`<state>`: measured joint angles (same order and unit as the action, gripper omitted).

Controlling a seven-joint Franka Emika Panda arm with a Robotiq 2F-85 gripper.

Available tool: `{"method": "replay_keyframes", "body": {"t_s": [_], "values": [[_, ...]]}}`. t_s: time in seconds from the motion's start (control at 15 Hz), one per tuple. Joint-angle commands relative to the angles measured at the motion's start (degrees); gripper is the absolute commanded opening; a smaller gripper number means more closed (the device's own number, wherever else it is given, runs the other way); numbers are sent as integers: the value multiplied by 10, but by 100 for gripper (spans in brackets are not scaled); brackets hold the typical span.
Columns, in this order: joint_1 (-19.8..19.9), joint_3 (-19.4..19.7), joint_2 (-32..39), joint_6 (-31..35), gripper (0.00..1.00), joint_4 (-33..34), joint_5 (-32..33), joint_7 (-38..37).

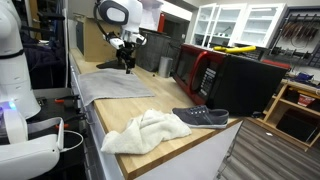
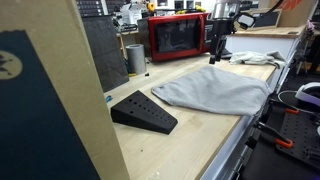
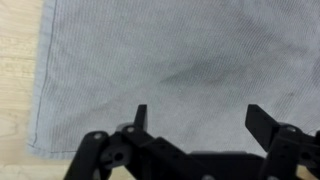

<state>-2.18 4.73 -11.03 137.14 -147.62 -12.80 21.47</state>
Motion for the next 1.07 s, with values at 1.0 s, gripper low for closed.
{"method": "replay_keyframes", "body": {"t_s": [1.0], "values": [[93, 8, 216, -29, 100, 216, 138, 42]]}}
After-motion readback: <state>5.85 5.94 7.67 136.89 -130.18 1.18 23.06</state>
